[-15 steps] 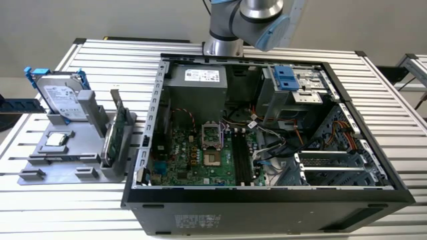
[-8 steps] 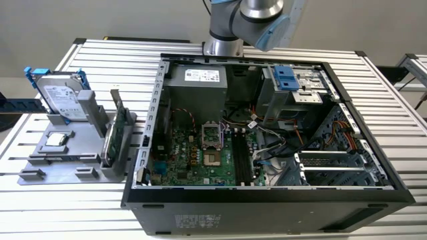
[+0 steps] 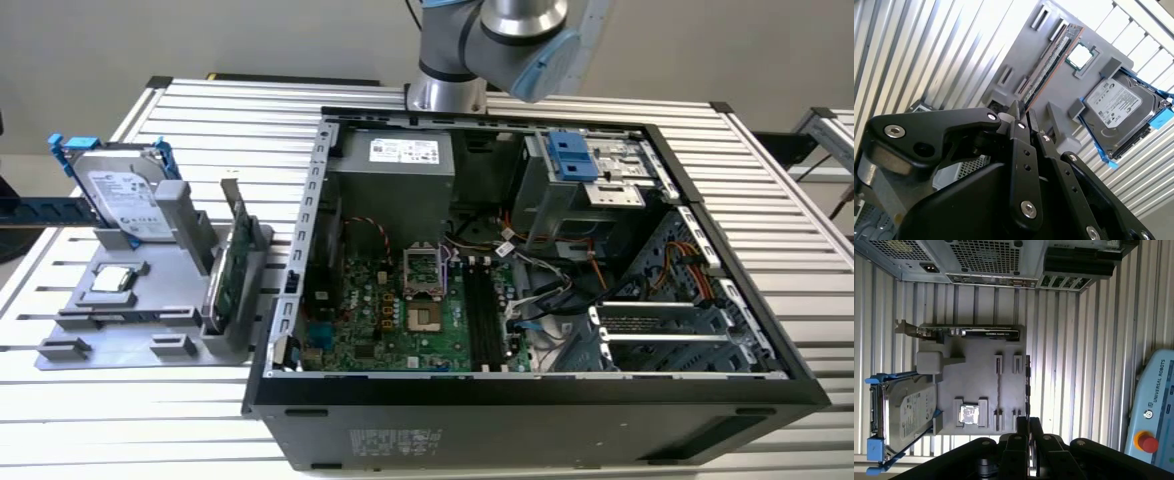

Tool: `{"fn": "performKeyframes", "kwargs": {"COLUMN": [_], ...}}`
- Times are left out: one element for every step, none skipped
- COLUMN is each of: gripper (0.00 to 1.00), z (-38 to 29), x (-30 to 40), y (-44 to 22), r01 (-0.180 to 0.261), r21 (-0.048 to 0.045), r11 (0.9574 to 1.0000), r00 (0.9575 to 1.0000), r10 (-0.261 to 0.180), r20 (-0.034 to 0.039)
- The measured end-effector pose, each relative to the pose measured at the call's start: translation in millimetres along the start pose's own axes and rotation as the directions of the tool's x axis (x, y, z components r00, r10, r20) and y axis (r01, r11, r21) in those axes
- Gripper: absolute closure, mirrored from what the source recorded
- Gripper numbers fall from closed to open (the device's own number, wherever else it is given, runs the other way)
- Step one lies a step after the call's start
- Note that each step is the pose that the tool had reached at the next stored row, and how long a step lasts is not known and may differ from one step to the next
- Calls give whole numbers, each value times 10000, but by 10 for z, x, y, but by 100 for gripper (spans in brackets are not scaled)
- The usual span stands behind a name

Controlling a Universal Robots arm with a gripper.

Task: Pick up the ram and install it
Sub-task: 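Pick up the ram and move it above insertion slot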

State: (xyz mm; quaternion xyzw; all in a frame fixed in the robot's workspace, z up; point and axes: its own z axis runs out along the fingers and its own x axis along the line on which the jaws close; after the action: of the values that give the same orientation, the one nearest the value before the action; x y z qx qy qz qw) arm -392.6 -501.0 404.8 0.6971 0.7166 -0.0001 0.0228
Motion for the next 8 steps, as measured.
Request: {"fn": "performKeyframes", "kwargs": {"gripper": [100,100,100,100,100,100,100,100], "z": [0,0,0,1,0,1,1,1], "x": [0,0,0,-1,-1,-1,-1,-1], "y": [5,10,14,19,23,27,31,34], "r01": [0,0,0,0,0,0,0,0], "r21": [0,0,0,0,0,-1,0,0], "r11": [10000,10000,10000,10000,10000,10000,10000,10000], "r00": [10000,10000,10000,10000,10000,10000,10000,10000], "r10": [0,0,0,0,0,0,0,0], "r20": [0,1,0,0,0,0,0,0]}}
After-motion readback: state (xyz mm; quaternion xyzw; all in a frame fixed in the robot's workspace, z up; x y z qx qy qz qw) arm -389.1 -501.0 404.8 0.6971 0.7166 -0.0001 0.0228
